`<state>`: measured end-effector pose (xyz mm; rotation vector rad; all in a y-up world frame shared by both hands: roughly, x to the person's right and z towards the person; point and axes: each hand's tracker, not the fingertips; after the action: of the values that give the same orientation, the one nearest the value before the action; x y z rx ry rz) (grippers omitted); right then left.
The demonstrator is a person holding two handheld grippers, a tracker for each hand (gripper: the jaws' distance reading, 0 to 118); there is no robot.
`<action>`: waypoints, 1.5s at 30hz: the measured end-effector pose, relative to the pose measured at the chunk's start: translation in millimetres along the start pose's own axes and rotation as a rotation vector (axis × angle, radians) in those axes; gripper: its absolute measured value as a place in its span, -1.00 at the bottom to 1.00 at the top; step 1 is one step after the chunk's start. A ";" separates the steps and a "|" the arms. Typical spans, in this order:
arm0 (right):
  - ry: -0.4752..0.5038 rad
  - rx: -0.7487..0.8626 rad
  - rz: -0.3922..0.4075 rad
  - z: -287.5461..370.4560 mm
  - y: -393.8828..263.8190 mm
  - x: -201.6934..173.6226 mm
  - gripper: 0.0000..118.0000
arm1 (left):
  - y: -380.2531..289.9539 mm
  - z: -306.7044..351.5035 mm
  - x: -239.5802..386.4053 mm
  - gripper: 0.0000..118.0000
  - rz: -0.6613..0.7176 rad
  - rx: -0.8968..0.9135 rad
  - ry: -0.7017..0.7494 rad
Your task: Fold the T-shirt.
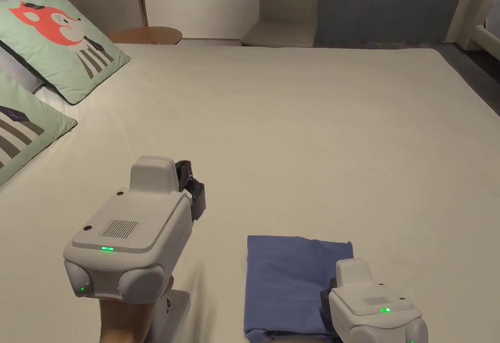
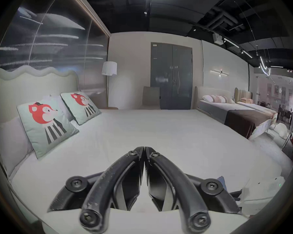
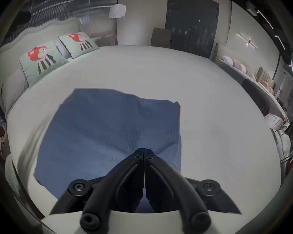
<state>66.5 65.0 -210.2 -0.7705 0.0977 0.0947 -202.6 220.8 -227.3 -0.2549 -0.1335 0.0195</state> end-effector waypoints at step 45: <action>0.051 0.237 -0.085 41.2 62.0 -24.7 -1.00 | -73.2 -118.9 -48.2 -0.70 0.291 -0.872 -0.525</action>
<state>36.7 136.9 -220.5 -0.5391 0.1223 -0.0172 -234.2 118.5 -329.1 -1.1401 -0.6289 0.3236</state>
